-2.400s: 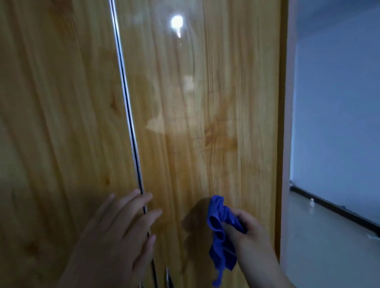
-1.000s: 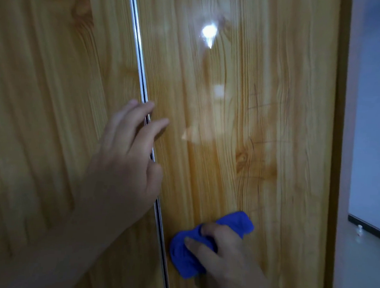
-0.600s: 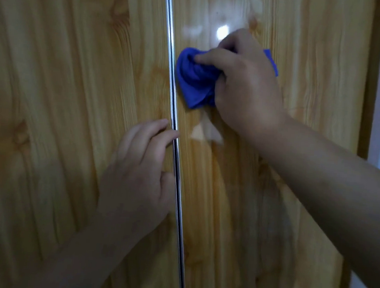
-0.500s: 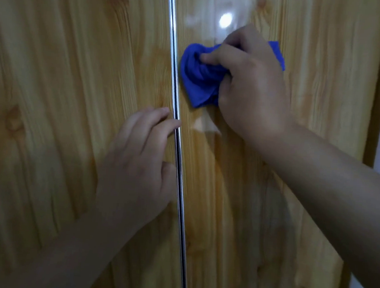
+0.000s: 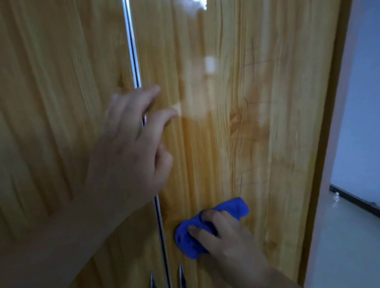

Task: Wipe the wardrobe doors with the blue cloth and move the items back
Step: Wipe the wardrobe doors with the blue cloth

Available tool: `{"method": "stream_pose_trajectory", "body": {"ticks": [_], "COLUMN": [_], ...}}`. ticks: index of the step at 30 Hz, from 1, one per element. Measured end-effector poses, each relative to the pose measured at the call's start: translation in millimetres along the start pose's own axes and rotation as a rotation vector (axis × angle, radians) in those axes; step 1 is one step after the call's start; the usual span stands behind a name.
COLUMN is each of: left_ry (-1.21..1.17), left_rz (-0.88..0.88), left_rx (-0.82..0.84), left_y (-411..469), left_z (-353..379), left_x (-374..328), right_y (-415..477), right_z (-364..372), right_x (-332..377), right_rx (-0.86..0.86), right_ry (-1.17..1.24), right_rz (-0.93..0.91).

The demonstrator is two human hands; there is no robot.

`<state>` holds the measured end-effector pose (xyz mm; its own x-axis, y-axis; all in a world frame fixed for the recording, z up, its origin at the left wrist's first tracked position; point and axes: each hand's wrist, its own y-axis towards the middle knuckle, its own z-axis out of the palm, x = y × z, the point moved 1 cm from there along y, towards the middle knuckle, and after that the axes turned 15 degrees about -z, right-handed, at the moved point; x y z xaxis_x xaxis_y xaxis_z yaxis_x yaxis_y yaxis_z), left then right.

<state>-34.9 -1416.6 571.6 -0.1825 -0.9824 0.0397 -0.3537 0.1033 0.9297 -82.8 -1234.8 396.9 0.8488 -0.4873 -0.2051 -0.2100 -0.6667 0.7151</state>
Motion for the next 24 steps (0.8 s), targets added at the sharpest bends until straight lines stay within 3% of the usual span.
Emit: {"method": "stream_pose_trajectory", "body": {"ticks": [3, 7, 12, 17, 21, 24], "left_ry": [0.023, 0.062, 0.166, 0.214, 0.244, 0.238], "left_rz": [0.053, 0.028, -0.009, 0.036, 0.044, 0.021], "left_rx": [0.015, 0.017, 0.026, -0.055, -0.104, -0.109], "left_y": [3.9, 30.3, 49.9, 45.7, 44.8, 46.1], "left_z": [4.0, 1.0, 8.5, 21.6, 28.3, 32.1], "left_x": [-16.2, -28.4, -34.5, -25.4, -23.3, -24.5], "right_y": [20.1, 86.6, 164.5, 152.8, 77.5, 19.9], "right_z": [-41.9, -151.1, -222.7, -188.6, -113.9, -61.4], "right_x": [-26.0, -75.3, -117.2, -118.3, -84.1, -53.8], "right_rx": [-0.096, -0.463, -0.543, -0.614, -0.483, -0.411], "right_ry": [-0.101, -0.228, -0.293, -0.244, -0.144, 0.228], "right_rz": [0.068, 0.063, 0.134, 0.161, 0.186, 0.476]}}
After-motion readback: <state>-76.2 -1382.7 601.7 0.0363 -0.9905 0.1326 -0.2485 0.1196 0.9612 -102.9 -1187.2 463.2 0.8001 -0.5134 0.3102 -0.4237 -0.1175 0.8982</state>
